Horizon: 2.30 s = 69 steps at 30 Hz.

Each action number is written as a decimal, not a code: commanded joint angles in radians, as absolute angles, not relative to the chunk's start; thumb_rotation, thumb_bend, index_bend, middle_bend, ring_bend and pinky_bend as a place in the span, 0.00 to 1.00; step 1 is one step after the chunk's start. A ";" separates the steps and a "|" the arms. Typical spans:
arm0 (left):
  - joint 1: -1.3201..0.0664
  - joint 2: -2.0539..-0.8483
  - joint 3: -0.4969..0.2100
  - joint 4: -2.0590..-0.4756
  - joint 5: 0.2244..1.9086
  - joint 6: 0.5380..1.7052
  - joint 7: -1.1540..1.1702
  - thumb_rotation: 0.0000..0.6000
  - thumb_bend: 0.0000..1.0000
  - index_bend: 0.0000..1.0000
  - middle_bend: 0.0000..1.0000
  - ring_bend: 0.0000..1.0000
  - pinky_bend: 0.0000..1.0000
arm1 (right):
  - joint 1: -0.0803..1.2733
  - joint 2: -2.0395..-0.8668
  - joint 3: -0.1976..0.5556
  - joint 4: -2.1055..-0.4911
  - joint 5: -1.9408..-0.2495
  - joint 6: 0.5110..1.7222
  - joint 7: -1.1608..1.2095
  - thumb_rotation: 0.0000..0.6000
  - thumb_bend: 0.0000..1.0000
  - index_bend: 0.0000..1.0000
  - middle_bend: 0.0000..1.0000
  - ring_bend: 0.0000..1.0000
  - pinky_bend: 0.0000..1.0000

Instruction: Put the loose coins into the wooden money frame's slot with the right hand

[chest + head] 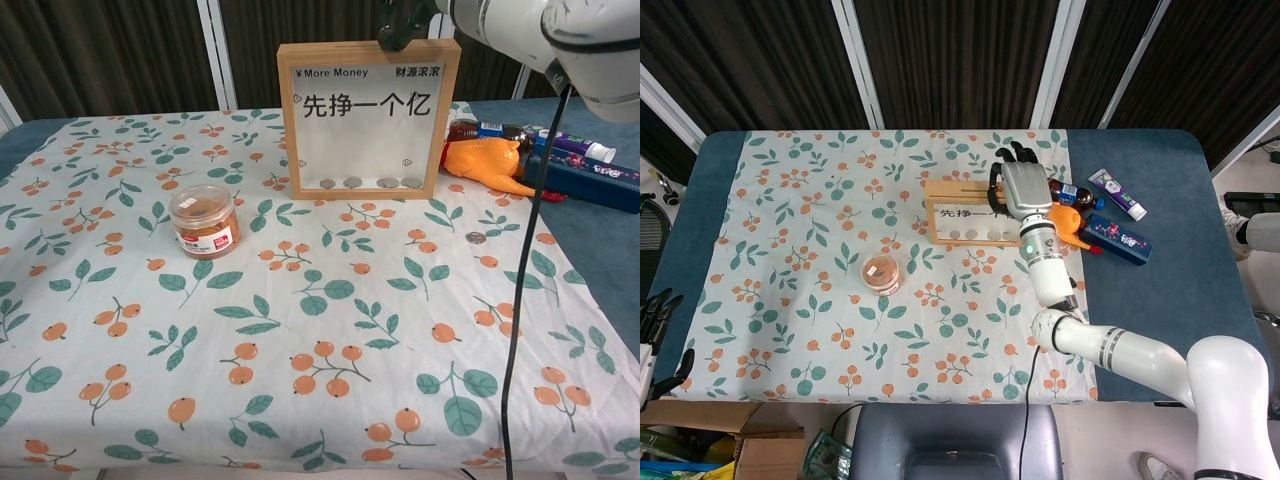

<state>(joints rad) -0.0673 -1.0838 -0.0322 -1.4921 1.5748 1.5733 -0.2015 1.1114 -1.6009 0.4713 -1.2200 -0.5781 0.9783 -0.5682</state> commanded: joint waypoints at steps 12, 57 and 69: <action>-0.066 -1.083 -0.032 -1.491 1.576 1.576 -0.206 1.00 0.45 0.00 0.00 0.00 0.00 | 1.100 -1.573 0.466 -1.256 -0.587 0.995 -0.547 1.00 0.61 0.62 0.31 0.12 0.24; -0.061 -1.084 -0.029 -1.497 1.580 1.583 -0.196 1.00 0.45 0.00 0.00 0.00 0.00 | 0.595 -1.655 0.082 -1.078 -1.238 1.082 -0.146 1.00 0.53 0.51 0.20 0.00 0.09; -0.062 -1.084 -0.028 -1.494 1.585 1.585 -0.203 1.00 0.45 0.00 0.00 0.00 0.00 | 0.626 -1.720 0.103 -0.968 -1.242 0.974 -0.135 1.00 0.53 0.51 0.20 0.00 0.08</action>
